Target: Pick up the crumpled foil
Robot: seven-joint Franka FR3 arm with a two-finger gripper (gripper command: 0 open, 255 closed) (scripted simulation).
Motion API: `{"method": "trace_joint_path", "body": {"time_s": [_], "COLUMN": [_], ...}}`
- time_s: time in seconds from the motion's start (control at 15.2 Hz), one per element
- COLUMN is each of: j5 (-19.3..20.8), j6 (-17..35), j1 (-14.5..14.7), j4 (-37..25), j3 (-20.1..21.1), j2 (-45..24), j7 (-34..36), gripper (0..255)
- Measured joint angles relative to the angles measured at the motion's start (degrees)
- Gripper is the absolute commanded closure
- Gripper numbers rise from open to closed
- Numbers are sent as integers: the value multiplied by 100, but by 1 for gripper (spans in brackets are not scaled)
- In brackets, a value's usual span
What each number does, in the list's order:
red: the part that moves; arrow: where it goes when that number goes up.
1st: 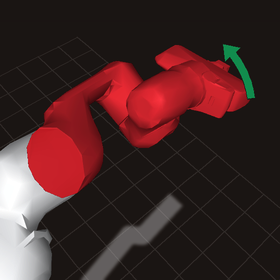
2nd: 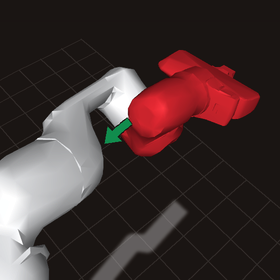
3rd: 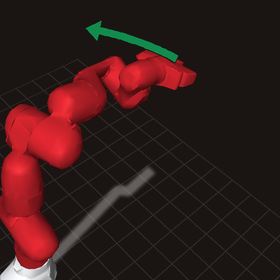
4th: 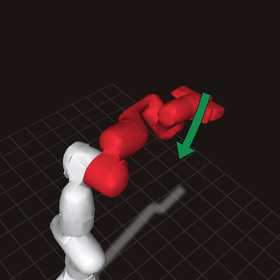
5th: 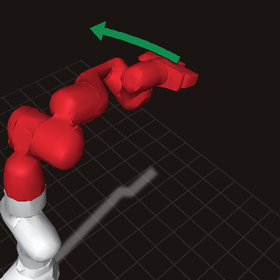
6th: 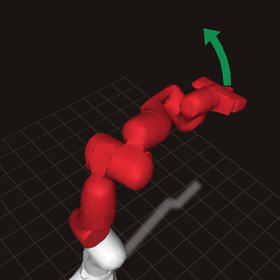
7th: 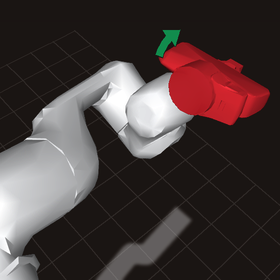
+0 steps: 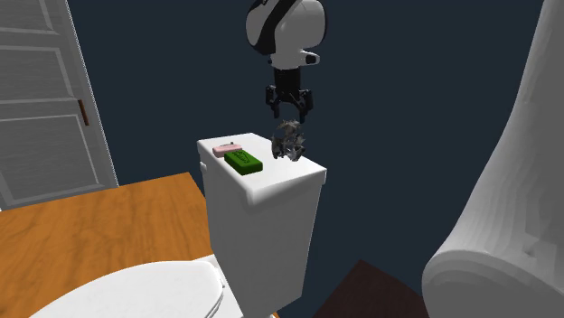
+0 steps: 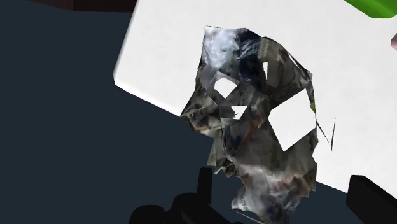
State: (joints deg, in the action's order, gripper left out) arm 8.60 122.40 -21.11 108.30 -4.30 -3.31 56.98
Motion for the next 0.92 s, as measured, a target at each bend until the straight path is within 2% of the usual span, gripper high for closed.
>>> {"method": "trace_joint_path", "body": {"time_s": [0.2,0.26,0.92], "j5": [14,16,20], "j6": [196,217,243], "j1": [-3,-4,-4], "j4": [141,158,183], "j3": [-3,-4,-5], "j2": [-57,-60,-54], "j7": [31,34,40], "gripper": [0,255,255]}}
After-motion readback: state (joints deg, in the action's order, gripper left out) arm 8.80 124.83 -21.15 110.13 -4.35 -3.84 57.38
